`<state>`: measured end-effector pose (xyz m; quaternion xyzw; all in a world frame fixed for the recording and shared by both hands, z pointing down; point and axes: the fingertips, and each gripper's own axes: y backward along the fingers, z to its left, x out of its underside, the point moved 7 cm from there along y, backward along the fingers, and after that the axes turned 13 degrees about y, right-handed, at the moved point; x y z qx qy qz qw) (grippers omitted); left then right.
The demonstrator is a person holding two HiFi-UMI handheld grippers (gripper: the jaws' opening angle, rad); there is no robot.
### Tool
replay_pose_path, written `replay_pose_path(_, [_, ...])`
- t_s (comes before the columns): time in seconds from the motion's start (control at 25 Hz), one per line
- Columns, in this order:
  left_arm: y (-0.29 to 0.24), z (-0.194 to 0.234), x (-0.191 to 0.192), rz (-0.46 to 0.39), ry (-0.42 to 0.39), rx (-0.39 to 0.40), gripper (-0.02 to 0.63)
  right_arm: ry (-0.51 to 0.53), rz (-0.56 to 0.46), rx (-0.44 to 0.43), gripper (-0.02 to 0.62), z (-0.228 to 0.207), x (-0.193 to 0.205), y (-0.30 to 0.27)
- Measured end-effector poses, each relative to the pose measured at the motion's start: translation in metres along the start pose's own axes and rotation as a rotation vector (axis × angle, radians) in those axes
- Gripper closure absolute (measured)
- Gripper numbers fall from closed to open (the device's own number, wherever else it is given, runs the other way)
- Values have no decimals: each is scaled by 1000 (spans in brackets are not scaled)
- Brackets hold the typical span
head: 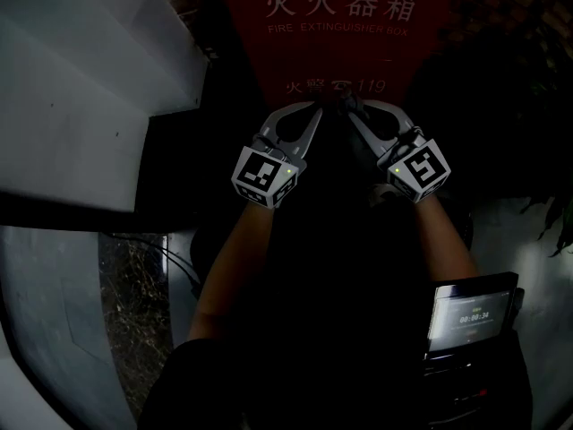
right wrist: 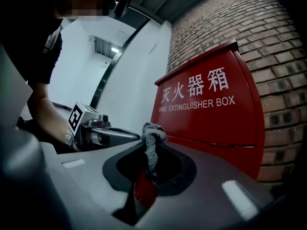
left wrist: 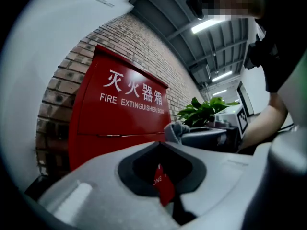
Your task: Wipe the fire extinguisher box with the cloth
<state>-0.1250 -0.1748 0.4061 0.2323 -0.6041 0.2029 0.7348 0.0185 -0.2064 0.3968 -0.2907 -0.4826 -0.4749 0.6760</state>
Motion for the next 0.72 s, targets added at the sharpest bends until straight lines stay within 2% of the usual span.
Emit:
replay_pose_path(0.28, [3,-3,8,-30,-12,-24,604,8,-16,-25,551,2,3,9])
replay_pose_path(0.52, [7,1,1,-39,0,-38,604,-38,-42,-14,551,3,2,15])
replay_pose_path(0.72, [10,3,-3,-66,47,-41,604,-48,-87,-6,551,5,0,14])
